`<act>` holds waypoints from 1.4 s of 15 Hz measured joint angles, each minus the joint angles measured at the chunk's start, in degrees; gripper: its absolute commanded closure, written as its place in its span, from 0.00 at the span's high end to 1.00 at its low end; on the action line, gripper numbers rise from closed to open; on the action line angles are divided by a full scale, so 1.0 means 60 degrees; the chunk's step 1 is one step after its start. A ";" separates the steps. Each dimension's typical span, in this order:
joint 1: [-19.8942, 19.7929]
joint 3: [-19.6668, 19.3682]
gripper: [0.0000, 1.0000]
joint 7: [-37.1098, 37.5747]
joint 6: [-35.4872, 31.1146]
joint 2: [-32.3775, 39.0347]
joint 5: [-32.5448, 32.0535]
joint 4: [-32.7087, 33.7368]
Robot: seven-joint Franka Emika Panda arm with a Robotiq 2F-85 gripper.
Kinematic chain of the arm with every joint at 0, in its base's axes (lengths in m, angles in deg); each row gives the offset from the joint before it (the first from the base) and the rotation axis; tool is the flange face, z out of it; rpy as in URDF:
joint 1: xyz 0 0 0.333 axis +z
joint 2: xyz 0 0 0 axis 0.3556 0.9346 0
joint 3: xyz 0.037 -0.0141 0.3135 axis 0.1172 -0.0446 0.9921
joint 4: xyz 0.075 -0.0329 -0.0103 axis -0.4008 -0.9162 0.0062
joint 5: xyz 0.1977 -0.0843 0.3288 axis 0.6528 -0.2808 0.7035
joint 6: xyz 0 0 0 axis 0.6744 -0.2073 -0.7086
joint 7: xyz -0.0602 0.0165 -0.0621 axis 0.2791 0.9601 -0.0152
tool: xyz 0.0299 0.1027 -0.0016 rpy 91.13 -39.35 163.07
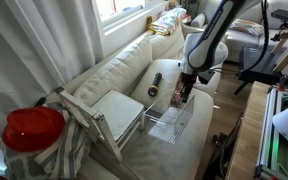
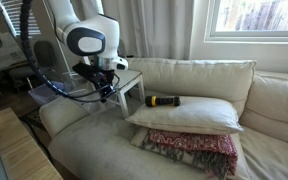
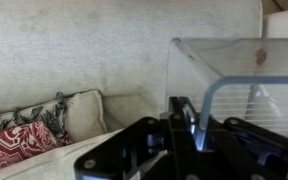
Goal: Put the black torch on the pillow
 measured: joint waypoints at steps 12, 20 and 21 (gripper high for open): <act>0.1217 0.0704 0.01 0.1578 -0.1262 -0.1120 0.4358 0.0279; 0.5454 -0.2527 0.01 0.4366 -0.3835 -0.0389 0.3495 0.0466; 0.5979 -0.3036 0.01 0.4522 -0.3834 -0.0202 0.3501 0.0625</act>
